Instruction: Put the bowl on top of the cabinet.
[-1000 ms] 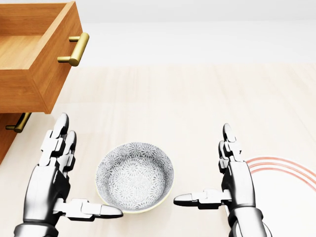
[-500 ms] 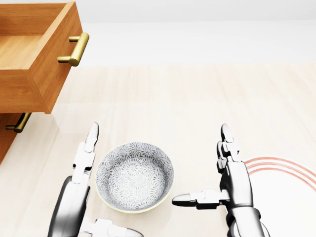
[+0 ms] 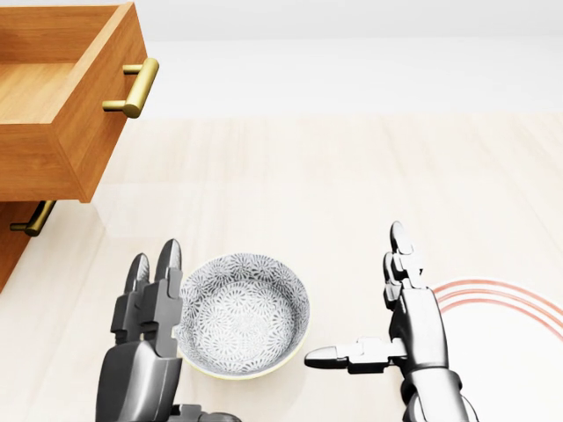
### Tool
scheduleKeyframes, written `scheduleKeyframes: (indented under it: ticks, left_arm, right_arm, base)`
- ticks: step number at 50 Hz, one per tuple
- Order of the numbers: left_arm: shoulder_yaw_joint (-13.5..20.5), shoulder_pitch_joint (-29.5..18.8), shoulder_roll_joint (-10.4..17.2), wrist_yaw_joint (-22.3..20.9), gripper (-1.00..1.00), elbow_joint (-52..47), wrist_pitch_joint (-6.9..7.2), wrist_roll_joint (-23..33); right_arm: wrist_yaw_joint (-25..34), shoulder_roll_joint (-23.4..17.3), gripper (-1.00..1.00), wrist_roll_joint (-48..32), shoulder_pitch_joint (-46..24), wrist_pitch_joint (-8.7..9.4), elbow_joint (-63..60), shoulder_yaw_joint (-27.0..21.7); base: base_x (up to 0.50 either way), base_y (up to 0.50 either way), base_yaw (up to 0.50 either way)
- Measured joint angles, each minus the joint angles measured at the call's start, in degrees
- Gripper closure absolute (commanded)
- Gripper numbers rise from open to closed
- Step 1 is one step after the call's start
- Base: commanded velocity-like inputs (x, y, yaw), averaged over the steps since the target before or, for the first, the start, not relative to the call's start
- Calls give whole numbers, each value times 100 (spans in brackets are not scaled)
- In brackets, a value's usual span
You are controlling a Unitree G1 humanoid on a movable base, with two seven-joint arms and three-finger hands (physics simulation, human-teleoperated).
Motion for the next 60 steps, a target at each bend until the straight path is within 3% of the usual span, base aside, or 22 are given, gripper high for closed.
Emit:
scheduleKeyframes:
  ticks: [4,9,18,31,32,33,60]
  left_arm:
    - [-60,-15,10,280,-100,54,0,380]
    - [-139,-489,-85,989,-100,848,0,1052]
    - [-182,-1001,-202,1005,-100,1703,0,1754]
    - [-183,-1301,-277,1005,-100,2203,0,2133]
    - [-181,-1314,-279,1005,11,2223,0,2144]
    - [-178,-1326,-278,1005,96,2243,0,2145]
    - [-67,-1287,-266,1004,95,2099,1,2047]
  right_arm:
    - [5,0,-100,-2,-4,-13,20,2]
    - [31,3,-100,-18,47,23,-84,30]
    - [60,9,-100,-42,88,49,-162,57]
    - [82,14,-100,-58,108,65,-200,72]
    - [83,14,-100,-59,108,65,-200,72]
    - [83,14,-100,-59,108,65,-200,72]
    - [75,22,-100,-90,101,48,-172,91]
  base:
    - [0,0,0]
    - [0,0,0]
    - [0,0,0]
    - [0,0,0]
    - [0,0,0]
    - [0,0,0]
    - [0,0,0]
